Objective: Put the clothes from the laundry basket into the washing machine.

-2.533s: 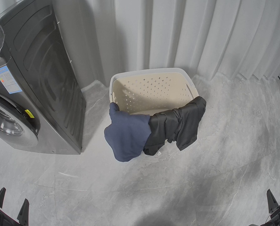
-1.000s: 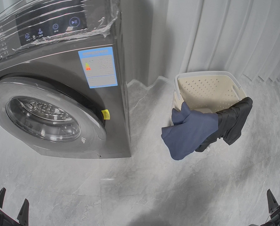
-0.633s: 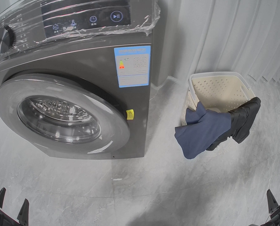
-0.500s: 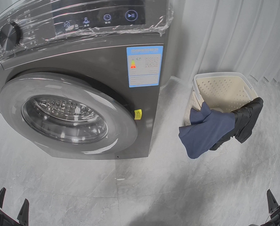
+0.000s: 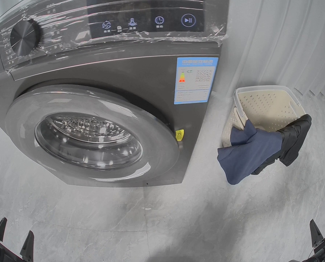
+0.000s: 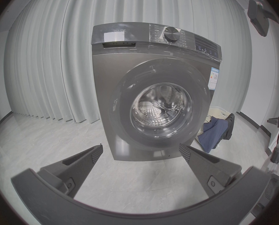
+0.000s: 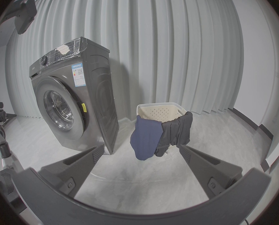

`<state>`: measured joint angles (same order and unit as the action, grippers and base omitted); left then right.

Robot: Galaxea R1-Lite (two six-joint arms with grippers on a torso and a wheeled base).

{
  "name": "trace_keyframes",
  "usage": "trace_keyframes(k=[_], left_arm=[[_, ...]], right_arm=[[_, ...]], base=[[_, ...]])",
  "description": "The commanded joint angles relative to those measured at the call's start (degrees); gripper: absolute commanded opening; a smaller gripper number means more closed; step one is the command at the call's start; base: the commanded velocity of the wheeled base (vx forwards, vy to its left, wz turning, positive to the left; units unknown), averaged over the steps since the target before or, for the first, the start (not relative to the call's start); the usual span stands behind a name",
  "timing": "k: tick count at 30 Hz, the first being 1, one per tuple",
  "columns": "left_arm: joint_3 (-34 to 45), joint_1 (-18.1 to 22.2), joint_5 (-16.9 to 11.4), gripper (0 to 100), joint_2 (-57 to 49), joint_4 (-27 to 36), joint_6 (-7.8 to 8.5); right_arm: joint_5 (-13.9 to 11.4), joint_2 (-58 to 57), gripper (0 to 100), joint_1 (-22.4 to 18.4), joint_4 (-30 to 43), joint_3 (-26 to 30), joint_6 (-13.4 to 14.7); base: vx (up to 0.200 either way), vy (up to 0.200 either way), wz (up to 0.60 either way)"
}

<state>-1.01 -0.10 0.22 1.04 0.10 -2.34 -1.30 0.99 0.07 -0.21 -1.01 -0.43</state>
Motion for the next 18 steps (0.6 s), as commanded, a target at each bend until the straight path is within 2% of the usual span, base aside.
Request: trace_keyframes(k=[1,2,5,14,18], left_arm=[[0.84,0.01,0.04,100,-0.68,-0.01,-0.03],[0.84,0.01,0.04,100,-0.68,-0.01,-0.03],[0.84,0.01,0.04,100,-0.68,-0.01,-0.03],[0.84,0.01,0.04,100,-0.68,-0.01,-0.03],[0.84,0.01,0.04,100,-0.68,-0.01,-0.03]], right_arm=[[-0.01,-0.46,100,0.01,0.03,1.01,-0.10],[-0.01,-0.46,100,0.01,0.03,1.01,-0.10],[0.07,-0.46,100,0.01,-0.06,1.01,-0.01],[-0.01,-0.46,100,0.01,-0.06,1.01,-0.01],[-0.01,-0.46,100,0.01,-0.06,1.01,-0.01]], base=[[0.000,0.200,0.00],[0.000,0.200,0.00],[0.000,0.000,0.60],[0.000,0.200,0.00],[0.000,0.000,0.00]])
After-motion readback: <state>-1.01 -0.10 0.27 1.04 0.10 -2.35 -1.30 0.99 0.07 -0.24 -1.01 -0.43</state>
